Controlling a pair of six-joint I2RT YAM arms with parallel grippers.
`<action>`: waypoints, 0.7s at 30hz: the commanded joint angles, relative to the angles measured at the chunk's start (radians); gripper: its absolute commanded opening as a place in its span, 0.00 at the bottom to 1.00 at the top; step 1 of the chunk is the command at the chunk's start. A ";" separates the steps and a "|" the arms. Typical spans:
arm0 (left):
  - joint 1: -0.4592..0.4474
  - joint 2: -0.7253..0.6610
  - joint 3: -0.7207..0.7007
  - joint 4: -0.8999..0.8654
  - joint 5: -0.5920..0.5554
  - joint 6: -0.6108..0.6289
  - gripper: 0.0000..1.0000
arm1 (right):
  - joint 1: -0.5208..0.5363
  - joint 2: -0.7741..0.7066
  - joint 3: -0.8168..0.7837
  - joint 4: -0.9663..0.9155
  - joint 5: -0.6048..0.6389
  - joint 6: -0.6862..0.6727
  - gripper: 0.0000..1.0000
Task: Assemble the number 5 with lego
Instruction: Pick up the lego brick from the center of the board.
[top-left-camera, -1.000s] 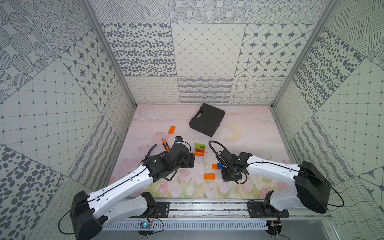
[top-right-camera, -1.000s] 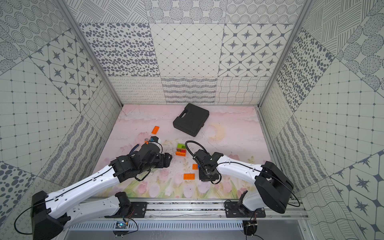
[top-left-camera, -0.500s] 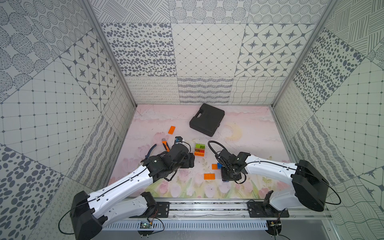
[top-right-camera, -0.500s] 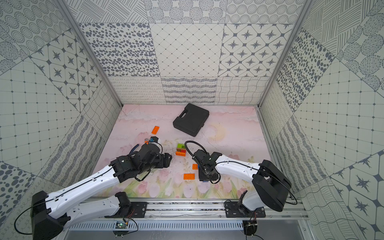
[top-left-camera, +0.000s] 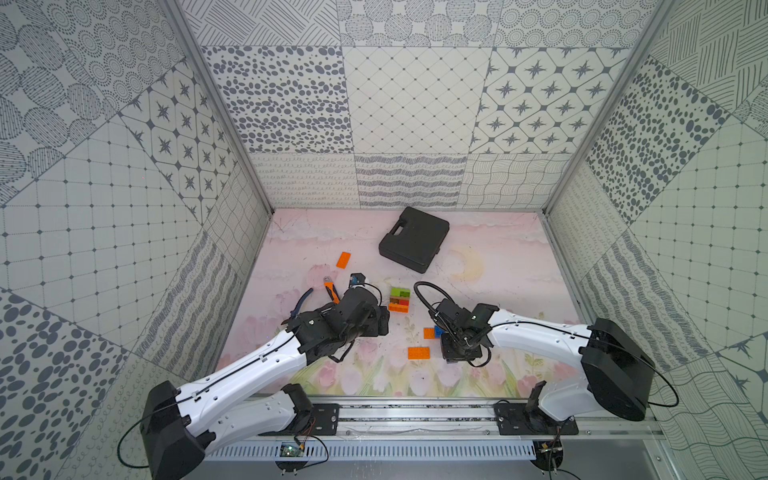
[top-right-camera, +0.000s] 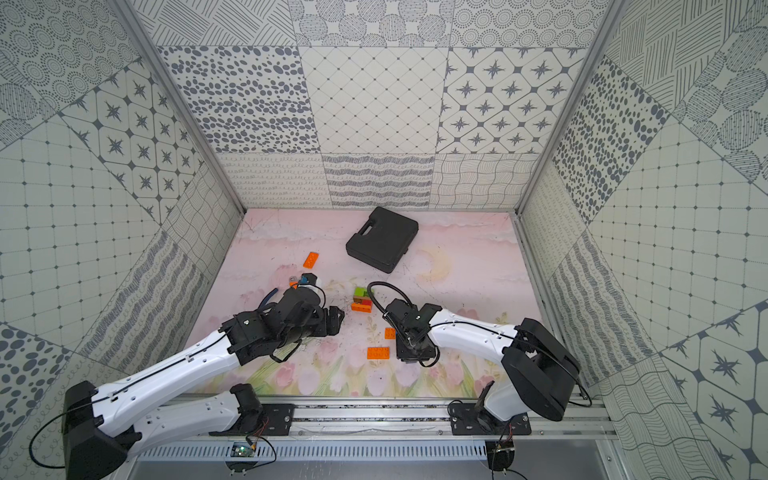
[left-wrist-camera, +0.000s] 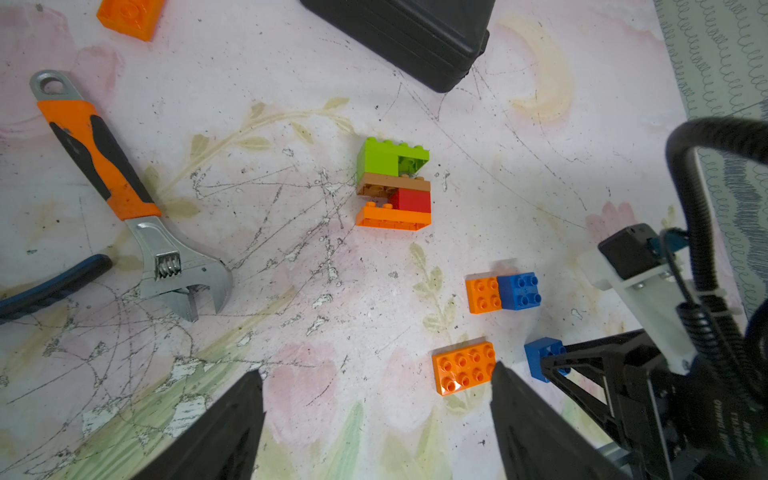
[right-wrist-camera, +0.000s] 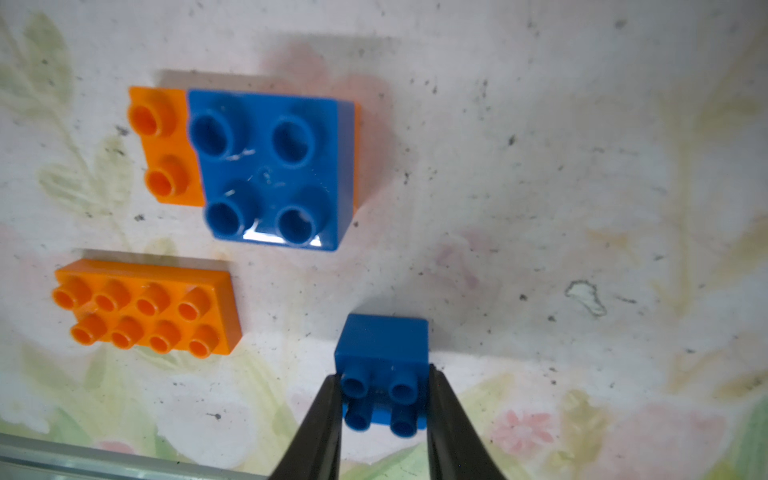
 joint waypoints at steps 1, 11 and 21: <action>0.000 0.001 0.000 -0.001 -0.027 0.011 0.90 | 0.006 0.001 0.005 -0.007 0.029 0.014 0.29; 0.003 -0.006 -0.004 -0.005 -0.027 0.010 0.92 | 0.007 0.054 0.008 0.020 0.006 0.000 0.45; 0.004 -0.005 -0.011 -0.001 -0.024 0.009 0.93 | 0.006 0.036 0.012 0.005 0.028 0.010 0.38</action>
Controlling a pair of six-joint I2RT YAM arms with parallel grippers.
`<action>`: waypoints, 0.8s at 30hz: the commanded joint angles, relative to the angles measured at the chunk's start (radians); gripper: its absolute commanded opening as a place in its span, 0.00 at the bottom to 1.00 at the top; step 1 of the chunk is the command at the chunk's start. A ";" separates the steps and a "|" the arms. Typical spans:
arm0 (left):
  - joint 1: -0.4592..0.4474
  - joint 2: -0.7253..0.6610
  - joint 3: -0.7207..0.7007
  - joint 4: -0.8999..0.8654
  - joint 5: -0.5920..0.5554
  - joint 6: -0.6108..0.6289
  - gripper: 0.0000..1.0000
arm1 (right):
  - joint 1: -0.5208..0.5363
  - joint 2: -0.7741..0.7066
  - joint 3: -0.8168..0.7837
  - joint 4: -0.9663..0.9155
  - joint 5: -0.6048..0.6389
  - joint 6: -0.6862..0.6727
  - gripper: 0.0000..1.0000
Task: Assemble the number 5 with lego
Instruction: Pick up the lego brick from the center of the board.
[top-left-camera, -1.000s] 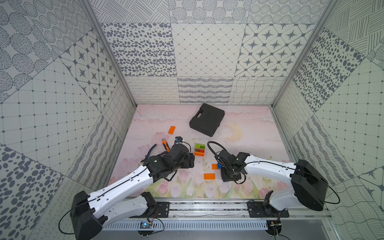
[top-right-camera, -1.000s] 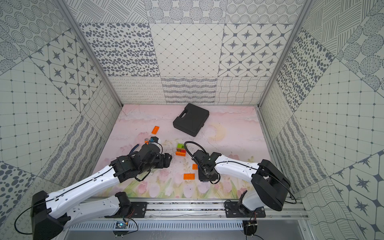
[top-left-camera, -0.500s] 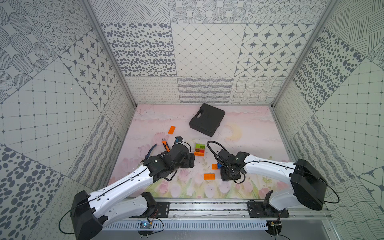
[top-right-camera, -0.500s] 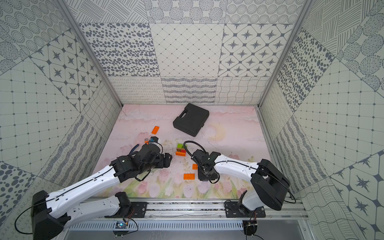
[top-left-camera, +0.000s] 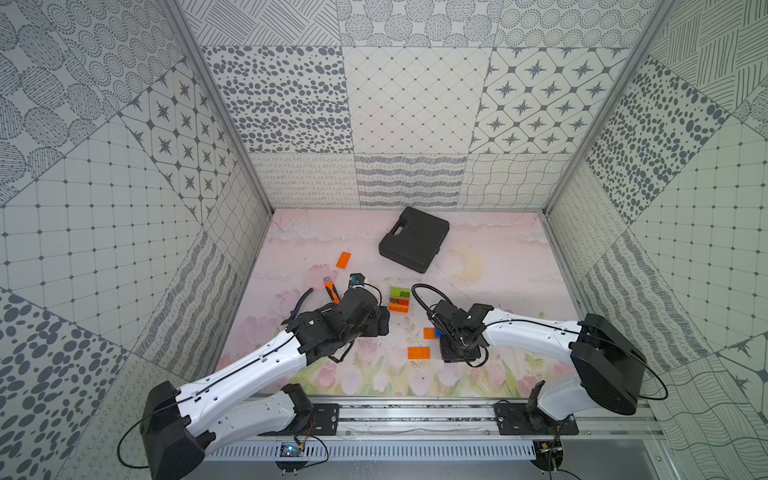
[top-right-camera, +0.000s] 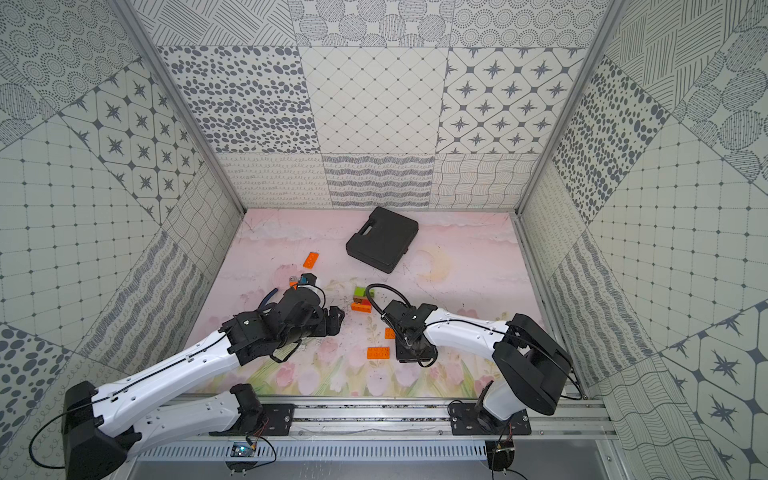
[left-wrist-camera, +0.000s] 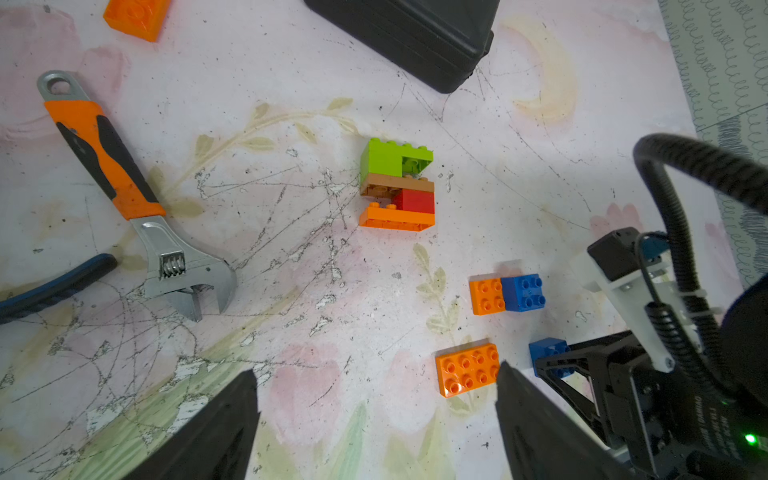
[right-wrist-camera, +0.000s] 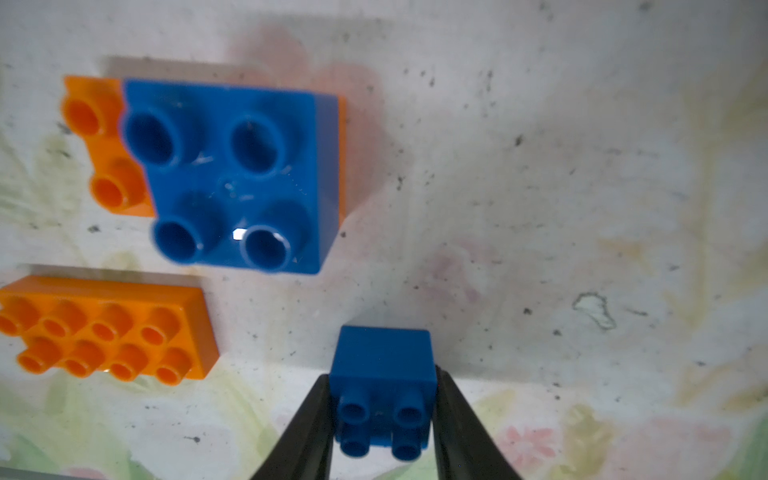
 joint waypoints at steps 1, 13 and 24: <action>0.002 -0.003 -0.006 0.000 -0.018 0.009 0.93 | 0.004 -0.011 0.013 -0.005 0.017 0.010 0.37; 0.011 -0.037 -0.040 0.002 -0.069 -0.032 1.00 | 0.074 -0.096 0.077 -0.007 0.002 0.078 0.30; 0.081 -0.195 -0.145 -0.035 -0.099 -0.166 1.00 | 0.185 0.163 0.305 0.003 0.000 0.137 0.31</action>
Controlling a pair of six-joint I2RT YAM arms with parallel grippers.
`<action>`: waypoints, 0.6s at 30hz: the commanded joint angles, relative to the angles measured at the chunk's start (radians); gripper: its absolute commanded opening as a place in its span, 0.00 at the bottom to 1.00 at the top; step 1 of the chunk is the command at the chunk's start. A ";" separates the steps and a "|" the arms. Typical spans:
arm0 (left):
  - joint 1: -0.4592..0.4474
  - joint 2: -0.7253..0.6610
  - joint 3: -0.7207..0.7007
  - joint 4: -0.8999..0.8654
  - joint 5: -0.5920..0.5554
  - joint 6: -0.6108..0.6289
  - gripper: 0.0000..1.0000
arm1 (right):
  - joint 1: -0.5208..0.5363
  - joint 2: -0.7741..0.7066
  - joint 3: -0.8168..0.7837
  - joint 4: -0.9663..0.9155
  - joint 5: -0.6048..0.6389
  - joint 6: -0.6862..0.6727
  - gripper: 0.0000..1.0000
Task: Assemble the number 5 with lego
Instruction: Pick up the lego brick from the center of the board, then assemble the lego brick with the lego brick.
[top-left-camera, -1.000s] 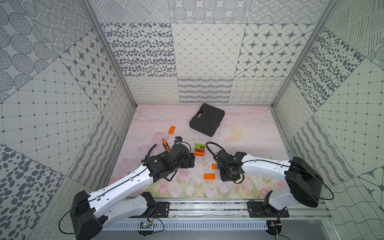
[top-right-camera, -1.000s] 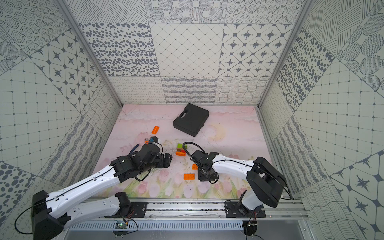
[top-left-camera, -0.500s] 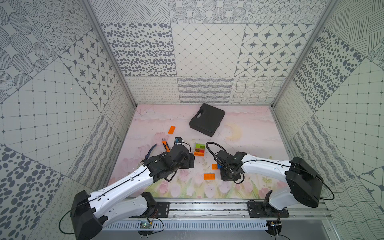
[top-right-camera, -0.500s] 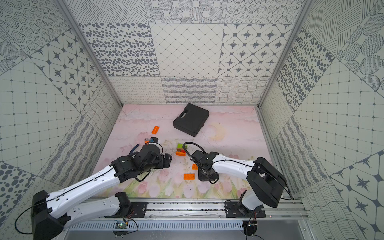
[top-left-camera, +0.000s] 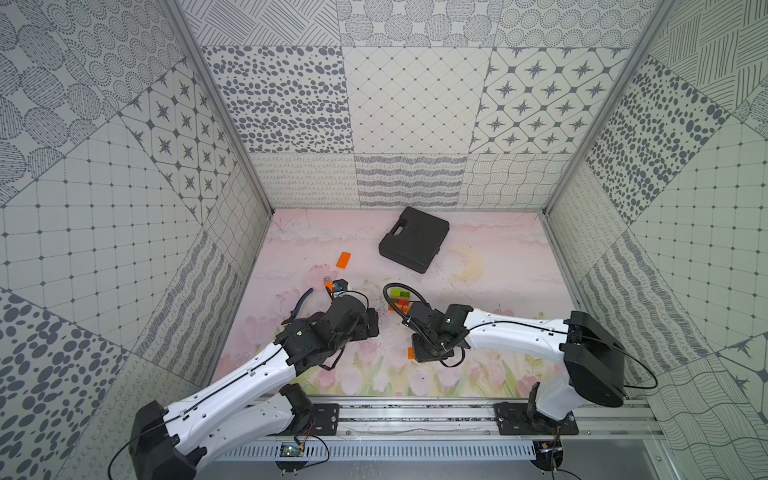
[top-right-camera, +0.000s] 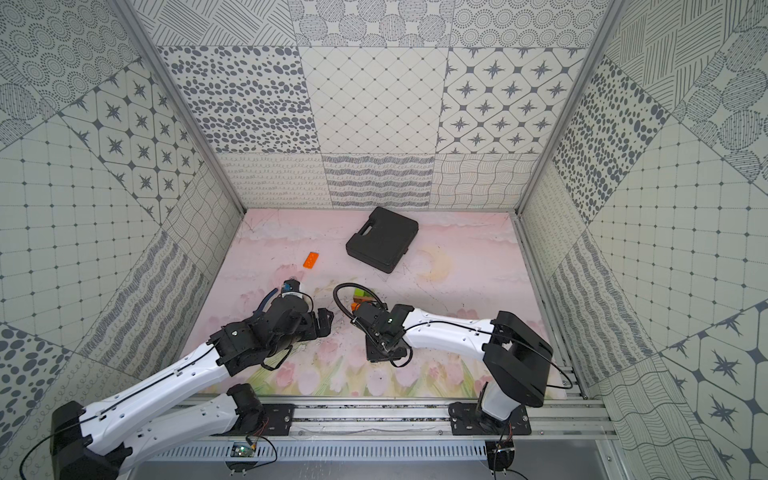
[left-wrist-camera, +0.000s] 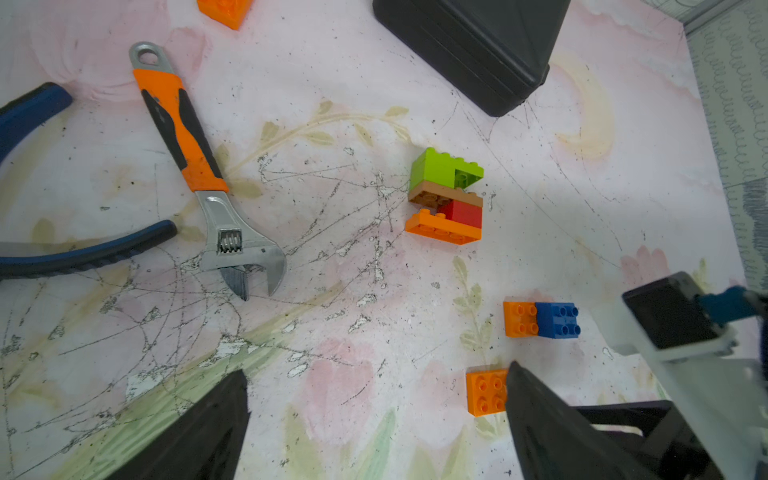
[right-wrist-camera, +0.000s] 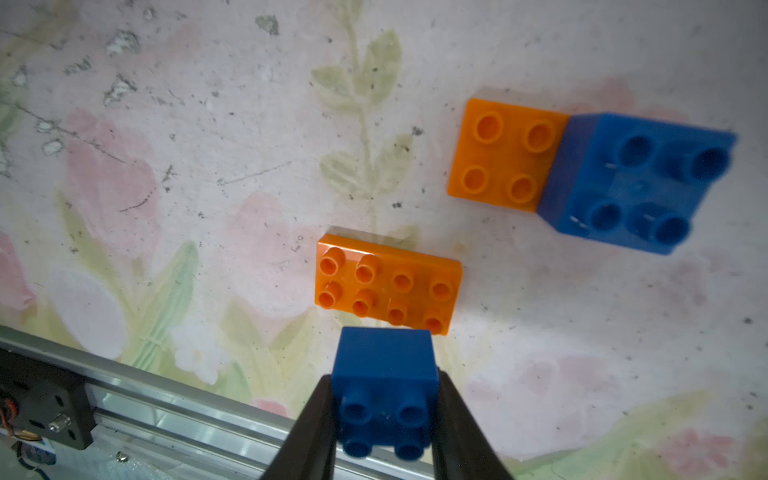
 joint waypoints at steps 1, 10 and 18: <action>0.031 -0.073 -0.033 -0.039 -0.052 -0.080 1.00 | 0.010 0.052 0.075 -0.023 0.022 0.046 0.30; 0.045 -0.177 -0.075 -0.076 -0.101 -0.114 1.00 | 0.014 0.157 0.146 -0.067 0.010 0.092 0.30; 0.046 -0.232 -0.086 -0.122 -0.140 -0.138 1.00 | 0.017 0.223 0.167 -0.118 0.038 0.096 0.31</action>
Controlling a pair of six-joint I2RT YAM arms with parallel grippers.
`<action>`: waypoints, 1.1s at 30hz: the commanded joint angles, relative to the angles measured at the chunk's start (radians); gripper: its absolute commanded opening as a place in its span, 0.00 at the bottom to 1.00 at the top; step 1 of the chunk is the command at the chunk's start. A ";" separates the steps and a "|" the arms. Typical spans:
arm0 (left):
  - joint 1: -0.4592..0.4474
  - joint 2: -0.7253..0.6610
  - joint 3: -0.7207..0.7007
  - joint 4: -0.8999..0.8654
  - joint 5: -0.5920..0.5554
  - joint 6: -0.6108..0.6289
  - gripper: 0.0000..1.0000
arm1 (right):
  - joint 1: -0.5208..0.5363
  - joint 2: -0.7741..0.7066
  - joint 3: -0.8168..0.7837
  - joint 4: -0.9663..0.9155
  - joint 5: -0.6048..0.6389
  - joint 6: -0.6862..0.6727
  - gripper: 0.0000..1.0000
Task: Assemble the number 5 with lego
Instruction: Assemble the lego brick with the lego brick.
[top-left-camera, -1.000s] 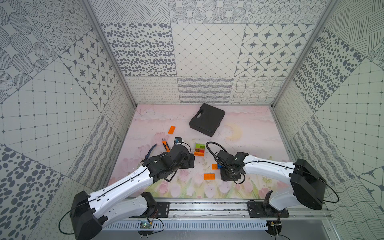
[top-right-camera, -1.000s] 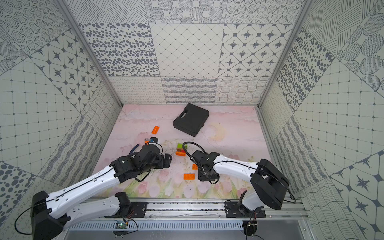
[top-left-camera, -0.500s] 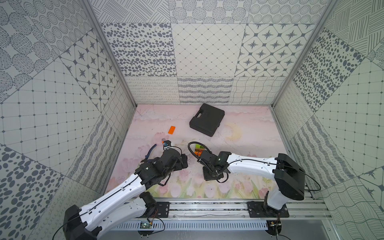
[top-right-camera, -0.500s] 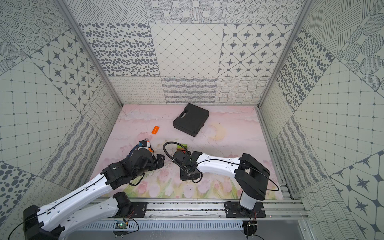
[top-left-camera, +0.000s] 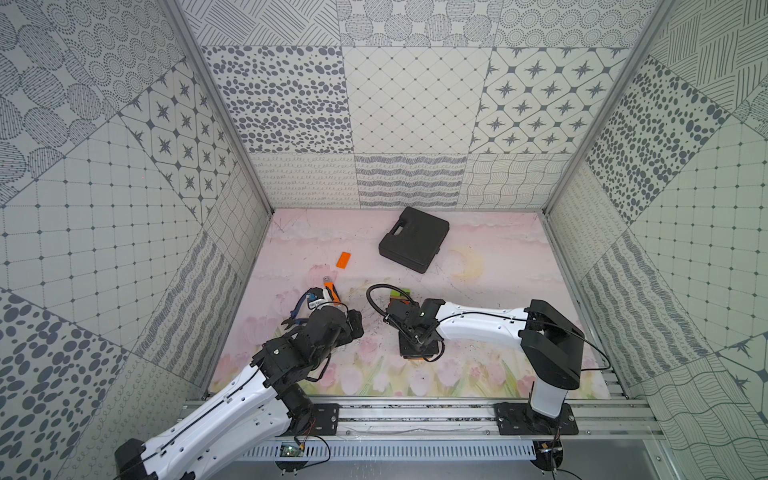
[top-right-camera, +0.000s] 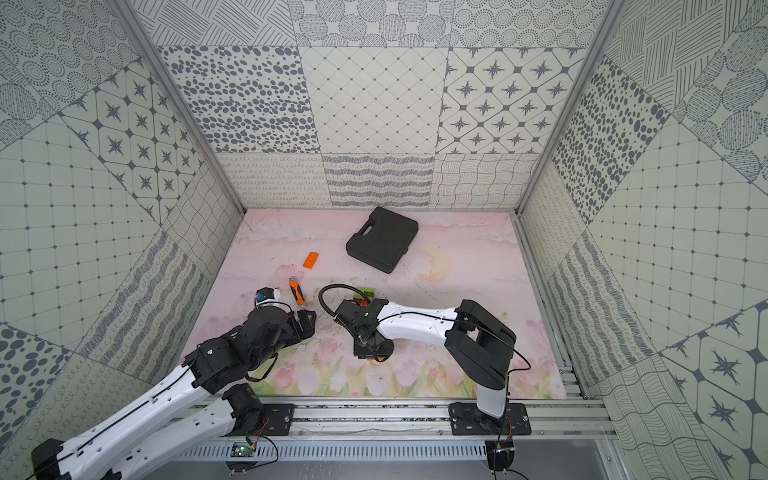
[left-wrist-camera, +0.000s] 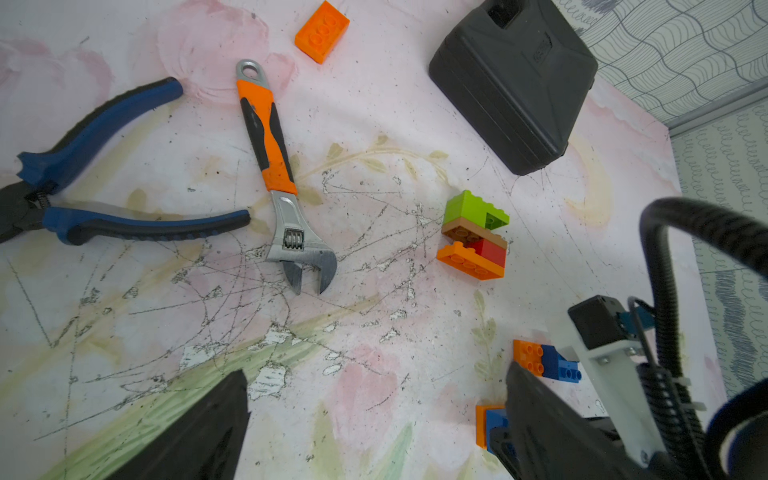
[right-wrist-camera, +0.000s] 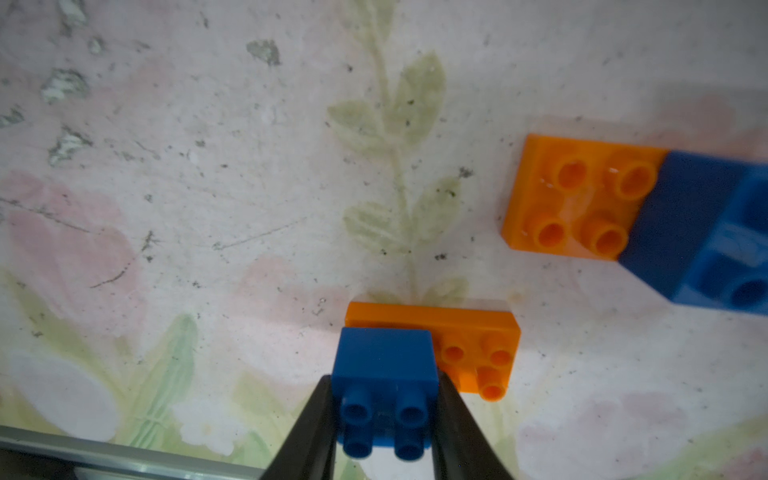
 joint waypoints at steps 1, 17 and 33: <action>0.006 -0.032 -0.008 -0.059 -0.068 -0.040 1.00 | 0.003 0.049 0.002 -0.033 0.012 0.017 0.31; 0.007 -0.070 0.006 -0.109 -0.103 -0.072 1.00 | -0.004 0.205 -0.024 -0.048 -0.031 -0.028 0.31; 0.008 -0.040 0.026 -0.089 -0.080 -0.048 1.00 | 0.001 0.029 0.064 -0.095 0.050 -0.055 0.47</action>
